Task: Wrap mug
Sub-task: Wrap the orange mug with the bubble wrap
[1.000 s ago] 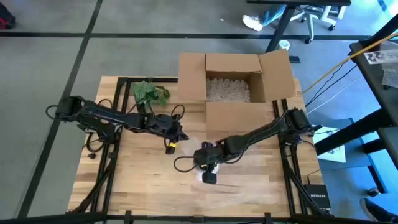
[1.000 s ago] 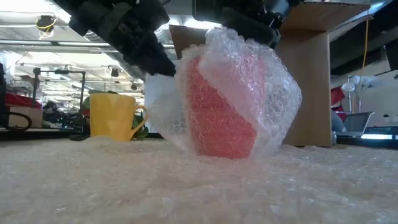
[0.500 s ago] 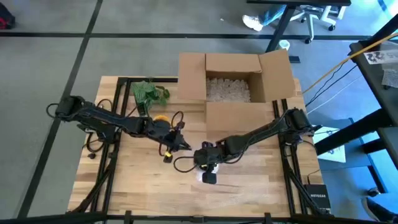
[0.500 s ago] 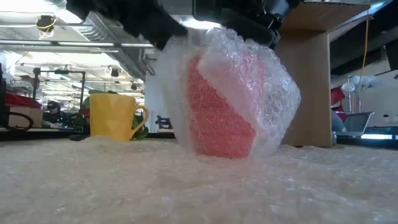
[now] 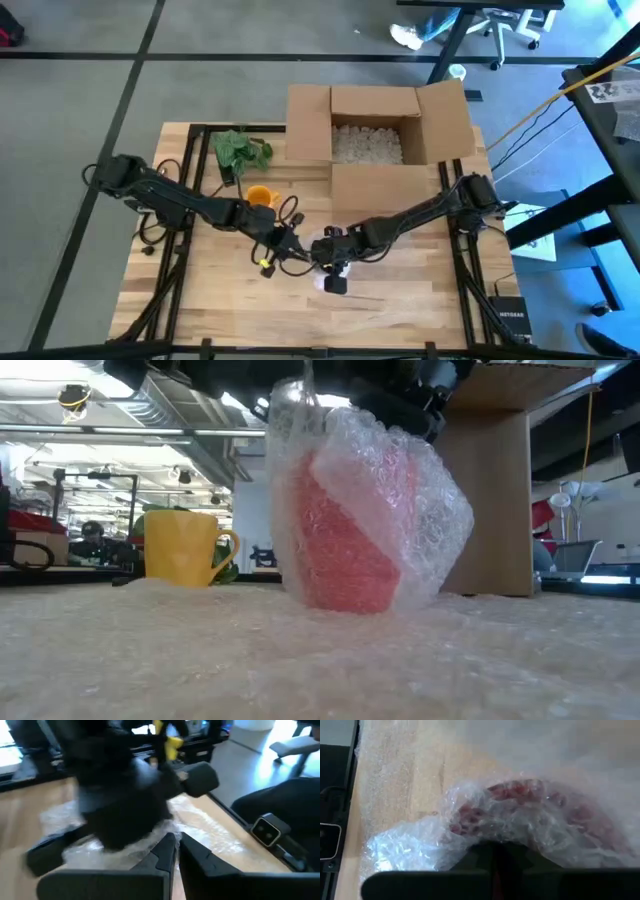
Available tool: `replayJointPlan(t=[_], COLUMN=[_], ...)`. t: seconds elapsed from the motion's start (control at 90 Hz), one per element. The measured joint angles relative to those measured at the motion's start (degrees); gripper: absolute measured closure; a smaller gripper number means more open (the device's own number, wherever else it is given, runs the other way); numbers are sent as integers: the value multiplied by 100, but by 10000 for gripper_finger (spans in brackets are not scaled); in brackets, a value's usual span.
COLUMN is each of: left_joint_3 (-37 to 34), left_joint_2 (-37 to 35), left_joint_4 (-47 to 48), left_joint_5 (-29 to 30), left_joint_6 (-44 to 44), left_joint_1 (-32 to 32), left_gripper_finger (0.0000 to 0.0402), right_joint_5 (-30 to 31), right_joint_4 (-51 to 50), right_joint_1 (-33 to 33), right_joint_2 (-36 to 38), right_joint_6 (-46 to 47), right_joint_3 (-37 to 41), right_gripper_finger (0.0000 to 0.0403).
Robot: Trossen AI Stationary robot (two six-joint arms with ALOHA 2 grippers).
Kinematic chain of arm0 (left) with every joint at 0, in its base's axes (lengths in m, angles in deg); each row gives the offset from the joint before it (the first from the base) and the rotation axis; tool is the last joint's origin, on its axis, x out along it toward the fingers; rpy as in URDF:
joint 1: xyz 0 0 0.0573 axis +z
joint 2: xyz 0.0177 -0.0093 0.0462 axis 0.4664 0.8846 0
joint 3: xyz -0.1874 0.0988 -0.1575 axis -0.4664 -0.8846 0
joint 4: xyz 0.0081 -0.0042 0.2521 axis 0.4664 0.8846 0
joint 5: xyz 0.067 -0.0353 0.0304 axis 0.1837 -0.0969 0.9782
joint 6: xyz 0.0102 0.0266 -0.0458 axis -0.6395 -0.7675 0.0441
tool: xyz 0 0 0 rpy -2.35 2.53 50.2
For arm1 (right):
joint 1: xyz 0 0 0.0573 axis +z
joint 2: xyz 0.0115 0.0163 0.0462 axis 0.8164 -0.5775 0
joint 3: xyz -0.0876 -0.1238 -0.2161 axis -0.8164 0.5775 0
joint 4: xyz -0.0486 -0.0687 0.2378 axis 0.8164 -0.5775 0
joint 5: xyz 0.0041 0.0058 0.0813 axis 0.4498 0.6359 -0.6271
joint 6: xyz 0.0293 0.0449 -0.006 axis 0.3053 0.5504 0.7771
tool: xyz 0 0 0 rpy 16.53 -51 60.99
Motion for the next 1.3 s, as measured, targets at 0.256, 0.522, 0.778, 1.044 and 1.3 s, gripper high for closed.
replayJointPlan(t=[0.256, 0.522, 0.778, 1.044, 1.3], left_joint_3=[84, 214, 206, 199, 195], left_joint_2=[946, 1334, 1345, 1351, 1356], left_joint_4=[-721, -784, -693, -619, -598], left_joint_5=[-200, -307, -408, -327, -327], left_joint_6=[122, 176, 216, 215, 217], left_joint_1=[24, 161, 234, 249, 271], left_gripper_finger=[401, 401, 401, 401, 401], right_joint_5=[-14, -4, 80, 223, 394], right_joint_4=[187, 58, -140, -140, -182], right_joint_1=[-74, -59, -58, -52, -10], right_joint_2=[0, 134, 496, 1023, 1201], right_joint_6=[-105, -99, -14, 50, 39], right_joint_3=[2, 9, 9, -16, -22], right_gripper_finger=[402, 402, 402, 402, 402])
